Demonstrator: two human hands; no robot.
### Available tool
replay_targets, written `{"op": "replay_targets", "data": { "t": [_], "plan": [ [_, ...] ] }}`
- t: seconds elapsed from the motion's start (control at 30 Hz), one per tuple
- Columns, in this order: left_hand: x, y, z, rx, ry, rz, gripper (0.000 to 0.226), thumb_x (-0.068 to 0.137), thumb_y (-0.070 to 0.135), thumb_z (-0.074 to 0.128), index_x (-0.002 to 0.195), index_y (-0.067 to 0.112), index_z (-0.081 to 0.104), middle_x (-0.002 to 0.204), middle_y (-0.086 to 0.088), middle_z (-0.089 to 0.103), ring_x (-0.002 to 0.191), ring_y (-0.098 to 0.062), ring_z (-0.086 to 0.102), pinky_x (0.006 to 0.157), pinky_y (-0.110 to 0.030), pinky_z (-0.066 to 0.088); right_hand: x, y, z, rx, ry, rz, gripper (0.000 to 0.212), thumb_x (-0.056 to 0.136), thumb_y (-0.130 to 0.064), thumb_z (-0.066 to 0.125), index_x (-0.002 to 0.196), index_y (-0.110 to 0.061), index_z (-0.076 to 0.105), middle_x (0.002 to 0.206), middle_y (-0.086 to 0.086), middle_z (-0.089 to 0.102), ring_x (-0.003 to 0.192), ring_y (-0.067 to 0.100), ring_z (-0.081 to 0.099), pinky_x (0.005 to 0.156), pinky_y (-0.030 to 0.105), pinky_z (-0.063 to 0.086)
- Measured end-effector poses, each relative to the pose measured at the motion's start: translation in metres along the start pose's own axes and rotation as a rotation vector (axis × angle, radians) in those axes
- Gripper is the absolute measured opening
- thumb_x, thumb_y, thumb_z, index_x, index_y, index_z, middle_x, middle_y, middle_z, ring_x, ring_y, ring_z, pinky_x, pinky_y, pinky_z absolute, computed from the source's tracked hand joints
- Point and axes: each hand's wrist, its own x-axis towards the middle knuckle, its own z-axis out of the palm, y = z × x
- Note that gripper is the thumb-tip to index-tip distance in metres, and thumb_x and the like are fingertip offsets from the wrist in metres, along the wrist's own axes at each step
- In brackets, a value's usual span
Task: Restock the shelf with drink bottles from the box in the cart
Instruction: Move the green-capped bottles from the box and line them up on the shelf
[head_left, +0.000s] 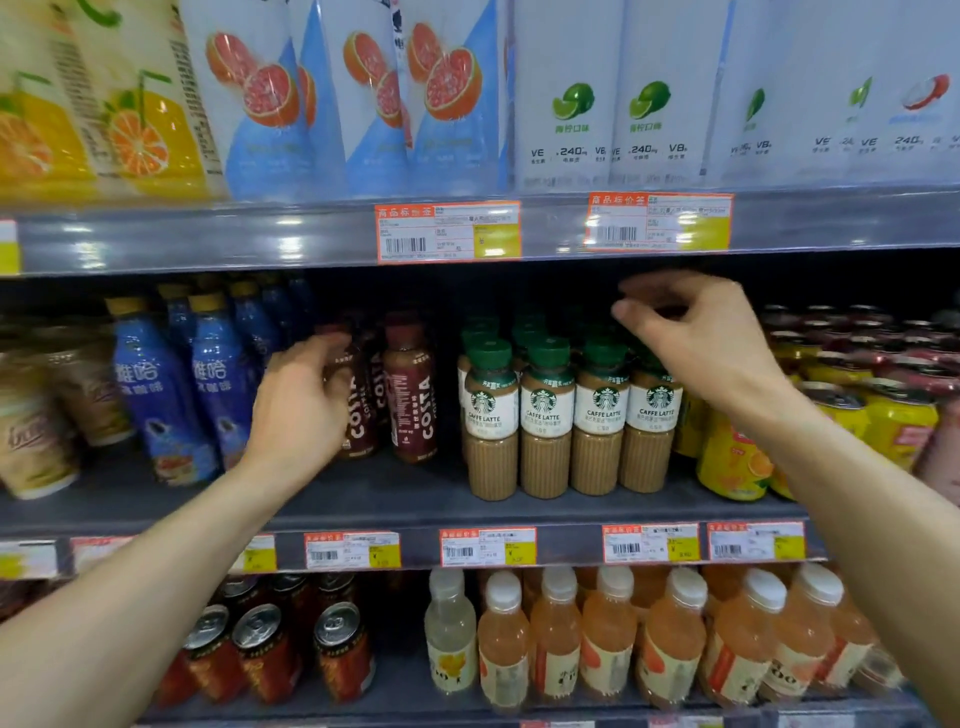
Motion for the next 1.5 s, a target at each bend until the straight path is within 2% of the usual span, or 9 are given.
{"op": "replay_targets", "data": {
  "t": [0.13,0.43,0.53,0.63,0.9,1.0,1.13,1.2,1.5],
  "plan": [
    [0.006,-0.006,-0.011,-0.001,-0.022,0.014,0.040,0.089,0.015,0.069,0.128,0.011,0.063,0.122,-0.013,0.066,0.115,-0.034,0.057,0.100,-0.045,0.046,0.009,-0.038,0.036,-0.022,-0.178,-0.059,0.029,0.080,-0.044,0.076,0.108,-0.035,0.070,0.099,-0.024,0.067,0.095,-0.016,0.058,0.077,0.002,0.038],
    [0.056,-0.014,-0.016,0.138,-0.249,-0.153,0.068,0.091,0.026,0.068,0.151,0.017,0.038,0.149,-0.015,0.047,0.136,-0.033,0.044,0.110,-0.033,0.035,0.058,-0.097,0.136,-0.409,-0.592,-0.187,0.050,0.090,-0.041,0.066,0.136,-0.029,0.054,0.137,0.002,0.055,0.122,0.023,0.053,0.101,0.033,0.044],
    [0.064,-0.014,-0.009,0.059,-0.296,-0.233,0.065,0.094,0.024,0.066,0.152,0.021,0.036,0.148,-0.007,0.049,0.132,-0.028,0.049,0.107,-0.028,0.038,0.070,-0.102,0.160,-0.473,-0.684,-0.226,0.055,0.093,-0.038,0.062,0.145,-0.028,0.046,0.150,0.001,0.044,0.133,0.025,0.045,0.108,0.033,0.038],
    [0.066,-0.016,0.000,-0.035,-0.334,-0.295,0.066,0.094,0.022,0.065,0.153,0.023,0.035,0.145,-0.007,0.051,0.126,-0.027,0.053,0.106,-0.036,0.045,0.071,-0.099,0.175,-0.470,-0.780,-0.226,0.050,0.095,-0.035,0.059,0.143,-0.026,0.049,0.148,0.001,0.048,0.130,0.024,0.047,0.104,0.032,0.040],
    [0.061,-0.026,-0.004,-0.364,-0.363,-0.300,0.052,0.092,0.013,0.068,0.139,0.027,0.049,0.120,-0.001,0.065,0.107,-0.019,0.064,0.090,-0.037,0.057,0.065,-0.093,0.170,-0.485,-0.774,-0.267,0.048,0.094,-0.045,0.059,0.139,-0.031,0.051,0.145,-0.003,0.046,0.127,0.021,0.047,0.088,0.025,0.033],
    [0.050,-0.026,-0.013,-0.437,-0.403,-0.235,0.051,0.092,0.011,0.068,0.138,0.024,0.050,0.115,0.003,0.067,0.105,-0.016,0.065,0.074,-0.021,0.055,0.057,-0.099,0.155,-0.503,-0.811,-0.255,0.047,0.093,-0.047,0.059,0.138,-0.034,0.052,0.146,-0.006,0.045,0.127,0.019,0.046,0.089,0.025,0.032],
    [0.044,-0.023,-0.020,-0.543,-0.475,-0.230,0.054,0.093,0.006,0.066,0.141,0.023,0.049,0.123,-0.002,0.066,0.111,-0.016,0.064,0.085,-0.027,0.054,0.047,-0.107,0.144,-0.512,-0.819,-0.253,0.046,0.092,-0.045,0.062,0.136,-0.034,0.054,0.145,-0.004,0.047,0.115,0.015,0.048,0.084,0.024,0.032],
    [0.043,-0.021,-0.022,-0.588,-0.501,-0.254,0.056,0.093,0.004,0.065,0.143,0.023,0.047,0.125,-0.002,0.065,0.113,-0.016,0.063,0.091,-0.030,0.053,0.043,-0.109,0.143,-0.507,-0.808,-0.228,0.047,0.092,-0.046,0.062,0.137,-0.035,0.053,0.147,-0.002,0.044,0.122,0.018,0.047,0.086,0.024,0.032],
    [0.046,-0.027,-0.026,-0.751,-0.598,-0.344,0.054,0.094,-0.003,0.060,0.132,0.034,0.052,0.118,0.004,0.069,0.108,-0.013,0.064,0.088,-0.033,0.054,0.031,-0.112,0.148,-0.502,-0.743,-0.138,0.054,0.090,-0.049,0.064,0.140,-0.033,0.051,0.149,-0.002,0.044,0.130,0.023,0.046,0.098,0.029,0.039]
  ]
}}
